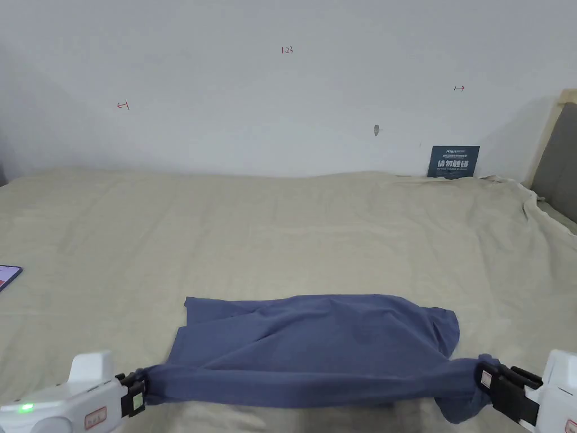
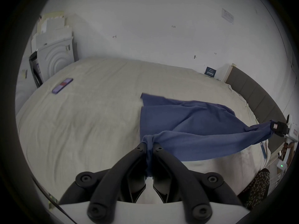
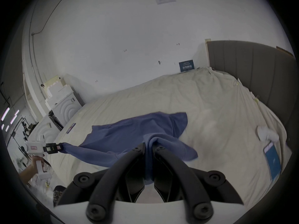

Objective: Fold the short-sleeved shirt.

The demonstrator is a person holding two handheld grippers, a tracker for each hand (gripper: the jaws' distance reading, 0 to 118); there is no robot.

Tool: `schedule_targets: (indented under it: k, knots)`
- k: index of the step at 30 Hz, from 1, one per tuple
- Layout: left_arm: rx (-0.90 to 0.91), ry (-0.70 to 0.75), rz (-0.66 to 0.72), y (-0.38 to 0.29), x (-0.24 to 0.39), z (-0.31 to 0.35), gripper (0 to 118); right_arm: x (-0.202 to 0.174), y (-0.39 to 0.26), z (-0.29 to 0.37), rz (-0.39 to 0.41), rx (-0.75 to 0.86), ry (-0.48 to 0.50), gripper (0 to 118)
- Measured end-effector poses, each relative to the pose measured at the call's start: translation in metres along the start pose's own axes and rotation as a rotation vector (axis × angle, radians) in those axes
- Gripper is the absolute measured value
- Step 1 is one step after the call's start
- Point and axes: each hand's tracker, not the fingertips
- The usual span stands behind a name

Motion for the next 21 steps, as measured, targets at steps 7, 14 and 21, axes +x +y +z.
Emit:
schedule_targets:
  k: [7,14,21]
  knots:
    - [-0.028,0.003,0.045,-0.049,-0.016,0.030,3,-0.007,-0.046,0.046,-0.056,-0.028,0.010,5]
    - [-0.067,0.032,0.031,-0.087,-0.023,0.043,3,-0.008,-0.092,0.063,-0.077,-0.105,-0.011,5]
    - [-0.110,0.058,-0.003,-0.113,-0.028,0.041,3,0.000,-0.128,0.065,-0.099,-0.194,-0.066,5]
